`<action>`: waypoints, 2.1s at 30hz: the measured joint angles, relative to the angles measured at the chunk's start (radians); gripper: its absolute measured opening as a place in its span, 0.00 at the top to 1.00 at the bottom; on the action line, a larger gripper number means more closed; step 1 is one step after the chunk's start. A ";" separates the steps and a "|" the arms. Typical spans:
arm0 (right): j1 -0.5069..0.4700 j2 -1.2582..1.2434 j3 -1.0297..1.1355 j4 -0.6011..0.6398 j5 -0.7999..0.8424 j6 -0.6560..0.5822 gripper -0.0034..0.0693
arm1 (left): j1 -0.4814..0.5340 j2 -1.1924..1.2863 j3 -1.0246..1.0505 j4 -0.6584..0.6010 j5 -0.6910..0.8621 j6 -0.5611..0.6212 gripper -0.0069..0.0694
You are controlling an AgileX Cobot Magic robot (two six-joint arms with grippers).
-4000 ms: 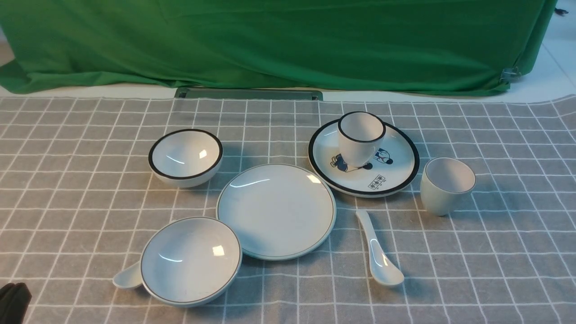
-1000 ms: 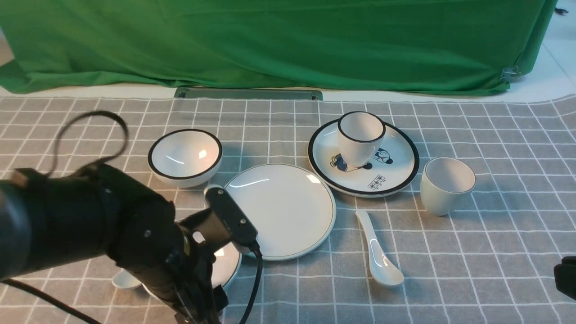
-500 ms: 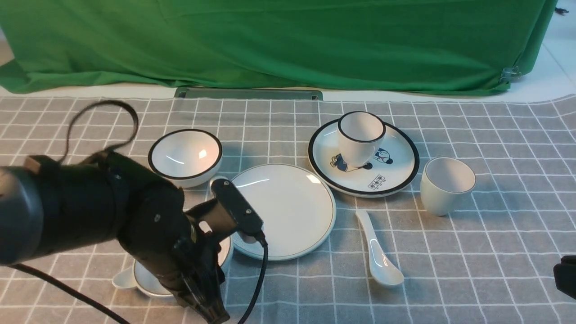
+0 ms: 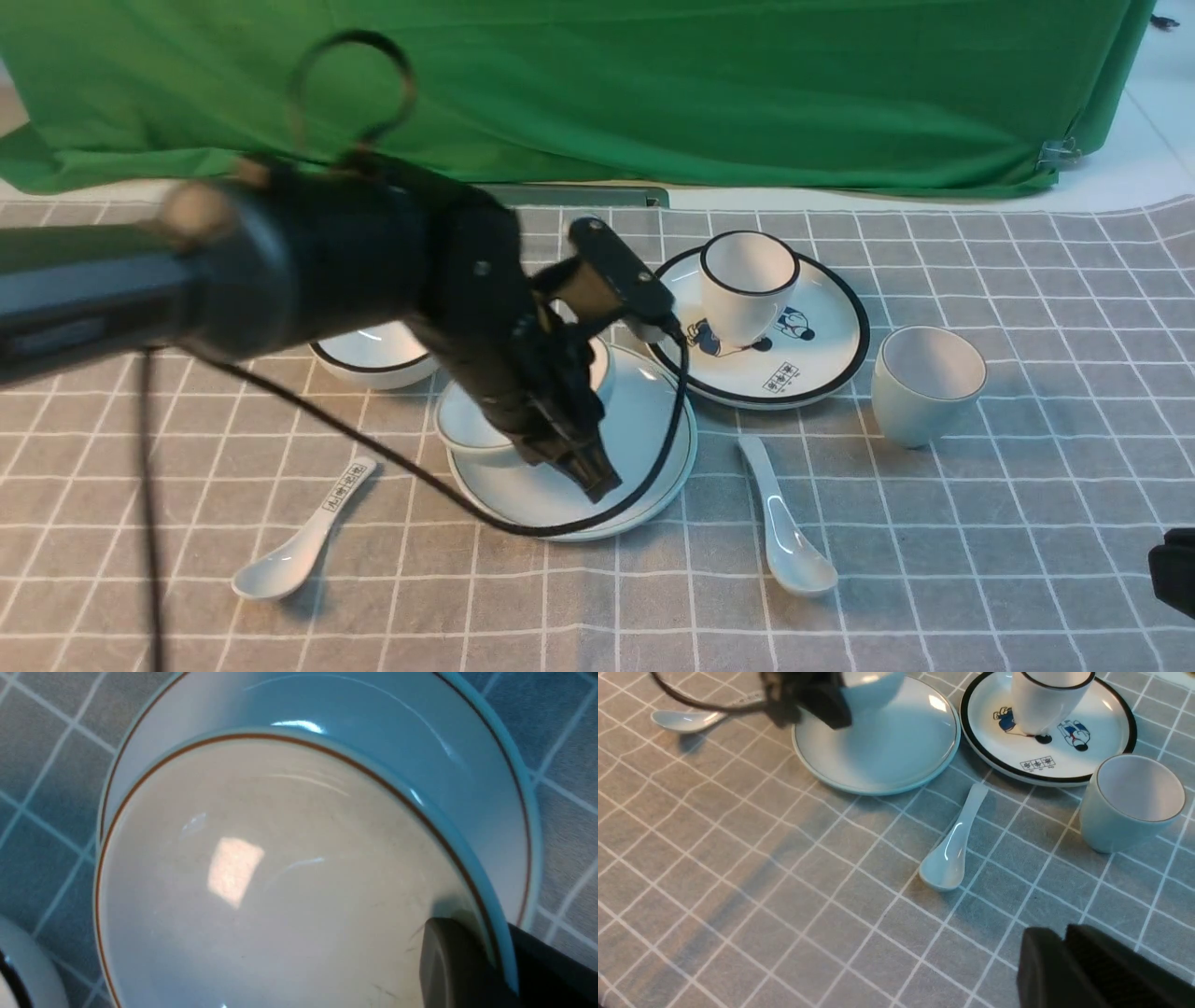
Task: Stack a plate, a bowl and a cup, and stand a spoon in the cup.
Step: Use the left arm to put the blue rice bowl into the blue large plate in the middle, then use the right arm to grab a blue teacup
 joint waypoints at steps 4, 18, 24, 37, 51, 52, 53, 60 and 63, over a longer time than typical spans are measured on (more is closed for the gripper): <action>0.000 0.000 0.000 0.000 0.000 -0.006 0.82 | -0.004 0.073 -0.056 0.014 -0.005 0.016 0.86; 0.000 0.000 0.000 0.000 0.000 -0.001 0.78 | -0.045 0.116 -0.063 -0.018 0.017 0.065 0.70; 0.000 0.038 -0.026 0.000 0.020 0.027 0.64 | -0.047 0.112 -0.063 -0.039 0.053 0.054 0.51; -0.060 0.731 -0.418 -0.124 0.158 0.044 0.51 | -0.054 -0.370 -0.014 -0.101 0.082 -0.082 0.69; -0.189 1.256 -0.786 -0.059 0.223 -0.067 0.51 | -0.054 -1.163 0.551 -0.128 -0.099 -0.189 0.90; -0.189 1.286 -0.801 -0.059 0.221 -0.069 0.51 | -0.054 -1.195 0.573 -0.128 -0.106 -0.189 0.90; -0.191 1.320 -0.818 -0.059 0.219 -0.069 0.51 | -0.054 -1.246 0.602 -0.128 -0.108 -0.192 0.90; -0.217 1.412 -0.892 -0.059 0.222 -0.065 0.51 | -0.054 -1.370 0.627 -0.129 -0.099 -0.255 0.90; -0.219 1.413 -0.906 -0.062 0.232 -0.065 0.51 | -0.054 -1.379 0.627 -0.129 -0.085 -0.264 0.90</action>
